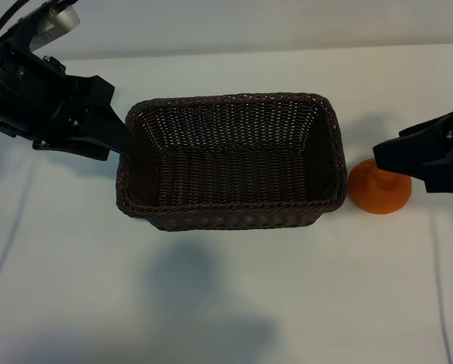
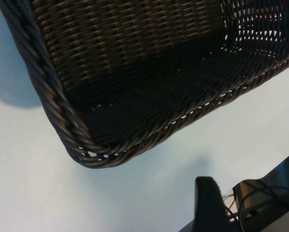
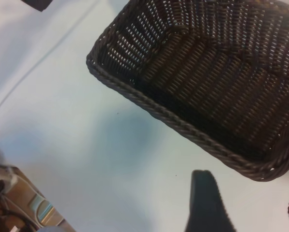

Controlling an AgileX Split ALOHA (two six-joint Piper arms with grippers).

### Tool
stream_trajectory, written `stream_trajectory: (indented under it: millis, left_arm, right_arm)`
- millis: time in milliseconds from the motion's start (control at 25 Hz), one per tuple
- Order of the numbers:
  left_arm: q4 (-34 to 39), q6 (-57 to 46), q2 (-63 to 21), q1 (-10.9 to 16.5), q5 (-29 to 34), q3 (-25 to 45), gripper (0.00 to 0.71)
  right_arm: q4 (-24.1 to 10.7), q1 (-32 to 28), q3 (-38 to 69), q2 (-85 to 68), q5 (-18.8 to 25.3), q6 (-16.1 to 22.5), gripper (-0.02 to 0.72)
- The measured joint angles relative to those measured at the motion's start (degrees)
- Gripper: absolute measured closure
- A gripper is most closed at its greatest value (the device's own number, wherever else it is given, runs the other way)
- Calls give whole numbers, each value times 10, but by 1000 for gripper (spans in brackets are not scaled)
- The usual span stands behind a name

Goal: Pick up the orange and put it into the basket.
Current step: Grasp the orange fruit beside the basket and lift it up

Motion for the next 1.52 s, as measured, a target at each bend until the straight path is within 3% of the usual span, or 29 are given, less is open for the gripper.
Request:
stream_trajectory:
  millis: [1120,1360,1520]
  left_arm:
    - [-26,23,0,0,-6,0,254]
    - [-26,32,0,0,-12,0,254]
    - [-26,33,0,0,-16,0,254]
  right_arm:
    - [-2,0,0,0,0,0,283]
    - [-47,0,0,0,-1,2,283]
    - [-81,0,0,0,-9,31,272]
